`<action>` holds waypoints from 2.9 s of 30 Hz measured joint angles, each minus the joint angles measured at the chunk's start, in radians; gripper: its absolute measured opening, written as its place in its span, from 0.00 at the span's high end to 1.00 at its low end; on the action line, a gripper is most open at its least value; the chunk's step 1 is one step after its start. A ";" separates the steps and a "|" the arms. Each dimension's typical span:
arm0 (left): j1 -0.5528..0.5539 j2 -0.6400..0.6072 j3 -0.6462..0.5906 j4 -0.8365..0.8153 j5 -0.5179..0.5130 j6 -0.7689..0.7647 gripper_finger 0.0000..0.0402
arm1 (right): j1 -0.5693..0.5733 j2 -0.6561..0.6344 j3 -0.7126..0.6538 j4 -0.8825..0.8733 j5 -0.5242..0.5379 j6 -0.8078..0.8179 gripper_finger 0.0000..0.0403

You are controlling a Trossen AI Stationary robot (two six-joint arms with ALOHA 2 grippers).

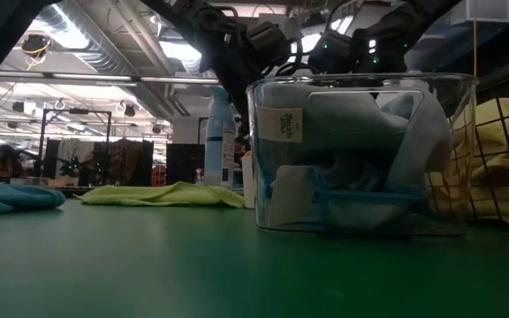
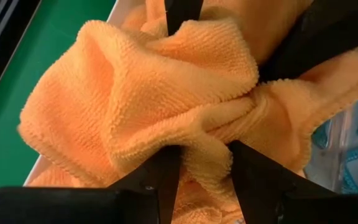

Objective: Sort microfiber towel by color & place in baskets
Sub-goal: Put the orange towel into the white bin, then put the green towel into the black woven basket

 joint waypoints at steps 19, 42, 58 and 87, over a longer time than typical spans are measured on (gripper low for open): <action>-0.010 -0.102 0.001 -0.050 0.000 0.000 0.67 | 0.002 -0.113 0.134 -0.202 0.029 -0.001 0.40; -0.011 -0.352 0.002 -0.358 0.023 0.005 0.67 | 0.002 -0.133 0.416 -0.667 0.092 0.002 0.40; 0.007 -0.362 -0.289 -0.429 -0.014 -0.003 0.67 | 0.002 -0.305 0.446 -0.818 0.085 0.027 0.40; 0.089 -0.365 -0.718 0.110 -0.110 -0.075 0.83 | 0.002 -0.570 0.022 -0.436 -0.018 0.094 0.40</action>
